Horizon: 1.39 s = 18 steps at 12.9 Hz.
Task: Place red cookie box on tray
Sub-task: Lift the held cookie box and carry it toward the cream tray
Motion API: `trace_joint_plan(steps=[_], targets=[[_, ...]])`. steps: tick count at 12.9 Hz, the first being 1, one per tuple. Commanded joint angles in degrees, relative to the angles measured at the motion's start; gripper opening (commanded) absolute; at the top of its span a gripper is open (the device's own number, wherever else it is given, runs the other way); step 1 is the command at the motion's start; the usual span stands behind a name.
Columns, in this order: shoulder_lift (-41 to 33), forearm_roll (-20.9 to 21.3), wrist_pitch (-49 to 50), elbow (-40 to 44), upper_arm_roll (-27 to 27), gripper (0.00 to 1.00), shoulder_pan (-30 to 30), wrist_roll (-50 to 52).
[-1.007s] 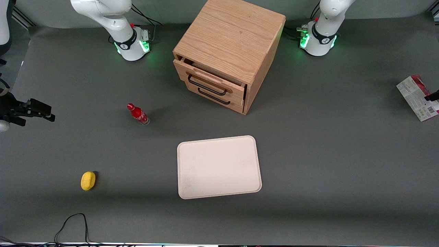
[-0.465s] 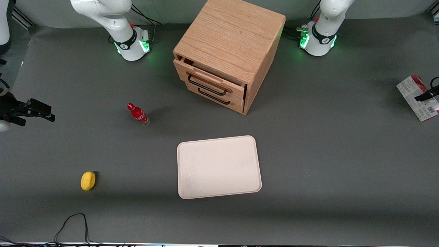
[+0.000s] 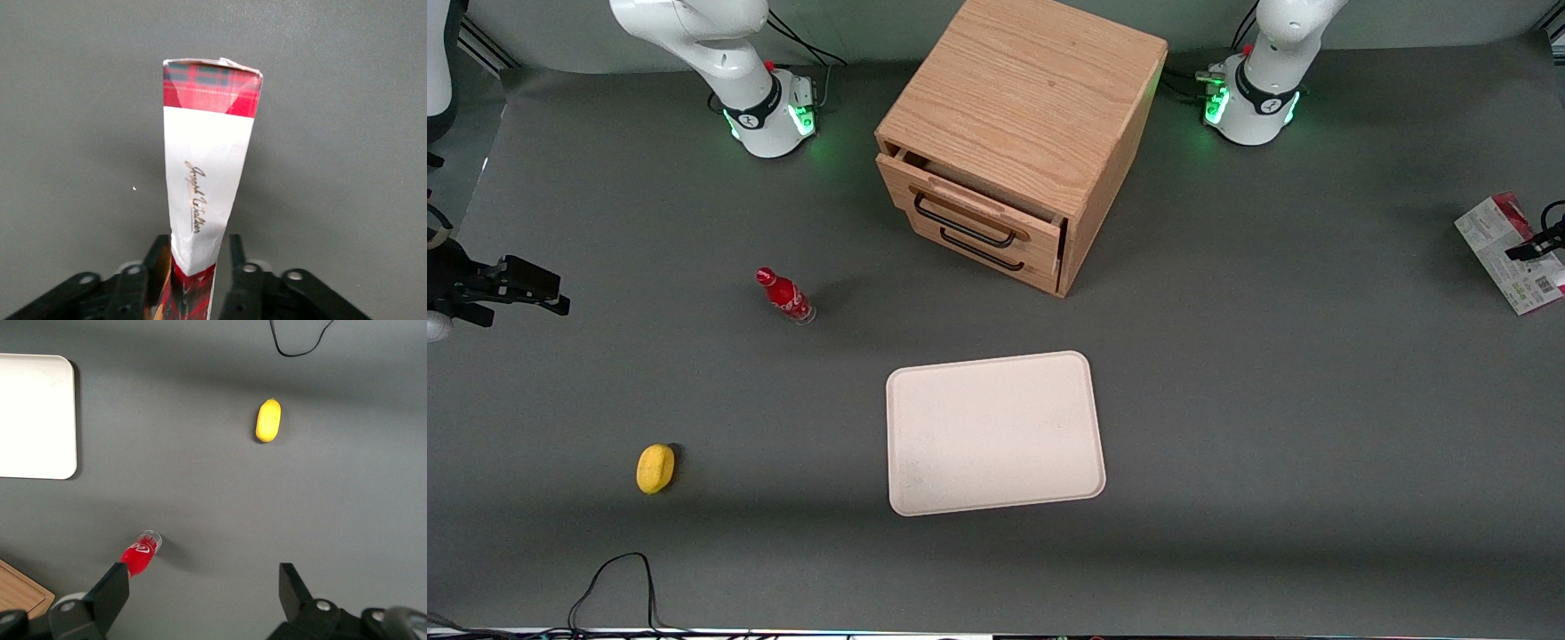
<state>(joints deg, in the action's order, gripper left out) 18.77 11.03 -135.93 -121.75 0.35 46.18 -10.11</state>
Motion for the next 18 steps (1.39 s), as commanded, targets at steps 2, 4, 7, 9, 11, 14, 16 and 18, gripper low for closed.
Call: trace_joint_plan(steps=[2, 4, 7, 9, 11, 14, 16, 18], targets=[[-0.4, 0.57, -0.3, -0.15, -0.44, 0.0, 0.49, -0.52], [-1.62, 0.57, 2.41, 1.33, -0.7, 0.0, -0.12, -0.53], [-3.47, 0.49, 18.62, 10.88, -1.14, 0.0, -3.8, 0.61], [-4.44, 0.05, 29.88, 19.23, -1.23, 0.0, -7.31, 0.97], [-4.79, -0.04, 40.6, 28.62, -1.32, 0.0, -11.7, 2.63], [-4.09, 0.05, 53.72, 42.7, -1.41, 0.0, -19.08, 6.75], [-4.09, -0.13, 56.73, 45.28, -1.49, 0.0, -24.18, 11.93], [-4.09, -1.78, 58.75, 46.51, -1.84, 0.0, -30.24, 16.77]])
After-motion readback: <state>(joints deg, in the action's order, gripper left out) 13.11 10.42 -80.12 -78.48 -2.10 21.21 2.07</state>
